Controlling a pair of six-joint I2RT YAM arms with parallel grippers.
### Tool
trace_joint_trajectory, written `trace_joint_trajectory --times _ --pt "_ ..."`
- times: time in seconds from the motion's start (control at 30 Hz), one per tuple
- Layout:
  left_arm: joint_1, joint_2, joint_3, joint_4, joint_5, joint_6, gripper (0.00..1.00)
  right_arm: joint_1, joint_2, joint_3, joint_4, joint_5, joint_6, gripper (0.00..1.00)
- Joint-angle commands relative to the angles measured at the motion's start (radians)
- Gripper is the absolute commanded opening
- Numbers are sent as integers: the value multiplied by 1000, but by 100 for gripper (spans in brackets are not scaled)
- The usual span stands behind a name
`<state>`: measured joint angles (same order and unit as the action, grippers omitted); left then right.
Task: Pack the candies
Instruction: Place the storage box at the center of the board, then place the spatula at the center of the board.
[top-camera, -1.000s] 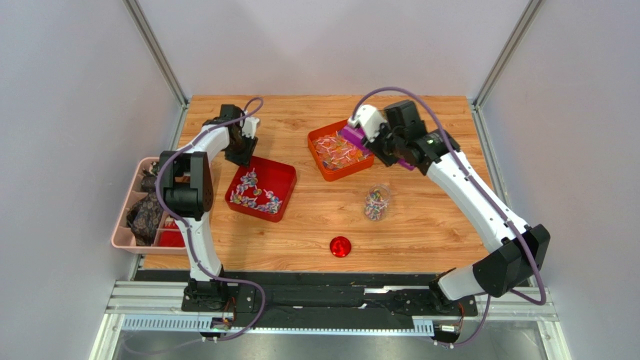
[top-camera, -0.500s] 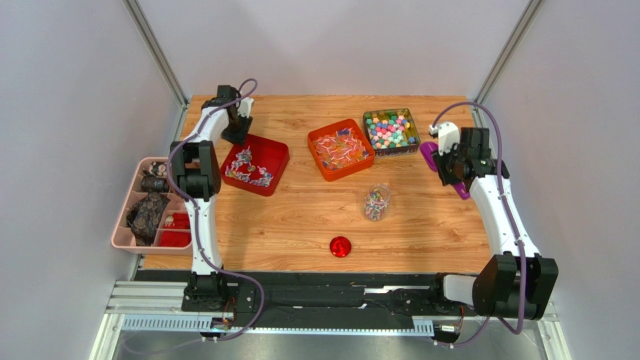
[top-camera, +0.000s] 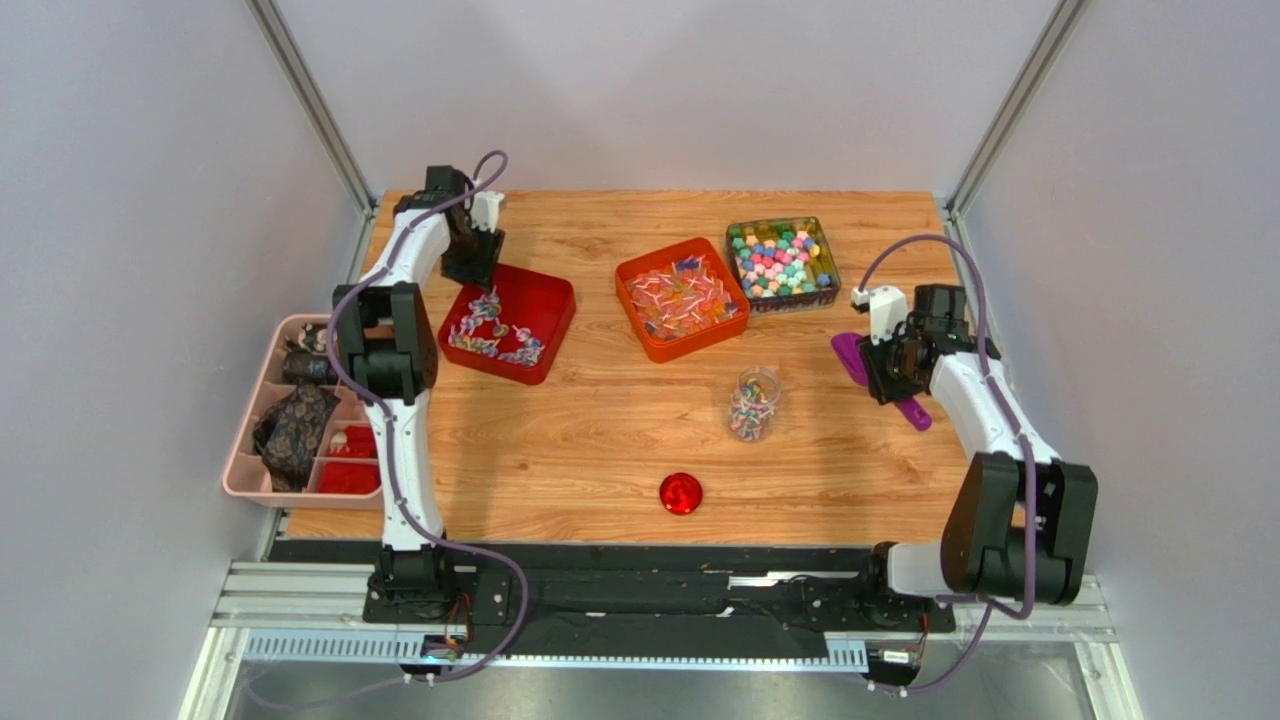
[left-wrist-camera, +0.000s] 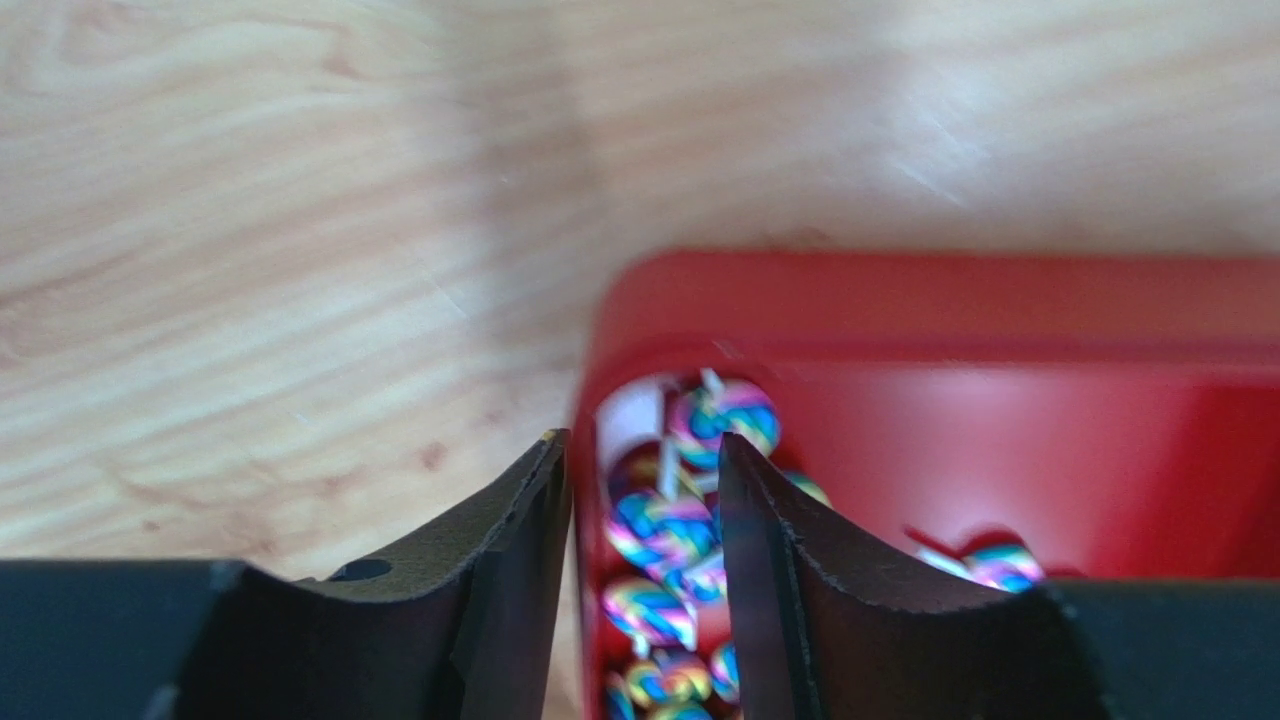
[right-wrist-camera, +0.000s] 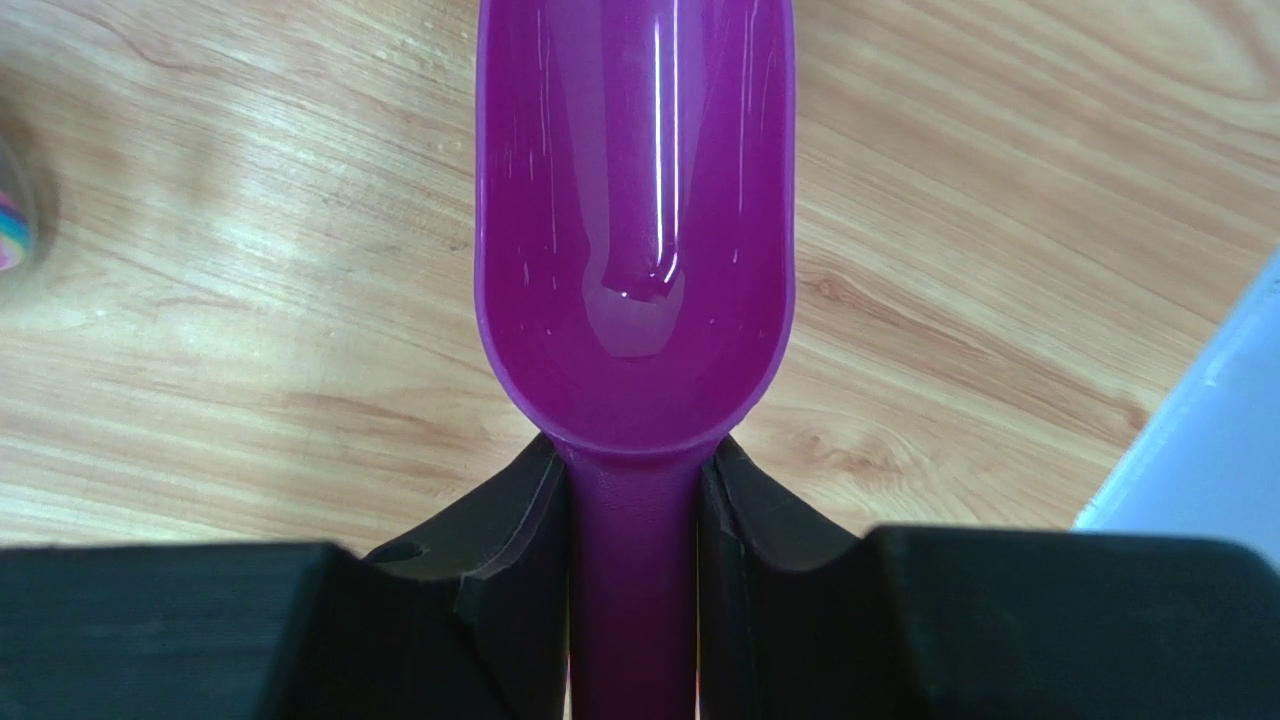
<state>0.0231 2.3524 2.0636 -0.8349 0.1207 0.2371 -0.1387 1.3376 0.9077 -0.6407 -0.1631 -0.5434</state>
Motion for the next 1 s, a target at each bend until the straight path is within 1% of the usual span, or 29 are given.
trace_joint_trajectory --times 0.0,0.13,0.23,0.33,0.37,0.47,0.63,0.67,0.7,0.73,0.8,0.93,0.97 --pt "1 -174 -49 -10 115 -13 50 -4 89 23 70 -6 -23 6" --pt "1 -240 -100 -10 166 -16 51 -4 162 20 88 0 -24 7" --pt "1 -292 -151 -9 215 -12 51 -4 179 17 92 -9 -24 9" --pt "1 -349 -195 -1 253 -10 51 -2 190 19 81 -10 -32 13" --pt "0 -361 -204 -3 266 -9 52 -2 195 19 75 -9 -33 18" --pt "-2 -413 -247 -1 313 -1 52 -2 190 26 56 -7 -43 24" --pt "-12 -498 -325 -1 372 19 52 -4 141 49 26 20 -49 29" --pt "-11 -508 -335 -1 382 22 52 -4 135 57 15 20 -52 32" --pt "-11 -530 -345 -1 398 25 52 -4 124 78 -13 16 -55 34" --pt "-11 -539 -364 -1 408 34 53 -4 118 89 -26 16 -56 43" --pt "-11 -565 -384 -3 436 47 53 -4 101 124 -65 17 -58 67" --pt "-12 -604 -444 0 468 74 54 -4 48 167 -102 8 -56 71" --pt "-12 -614 -451 5 482 79 54 -4 32 183 -134 -2 -58 71"
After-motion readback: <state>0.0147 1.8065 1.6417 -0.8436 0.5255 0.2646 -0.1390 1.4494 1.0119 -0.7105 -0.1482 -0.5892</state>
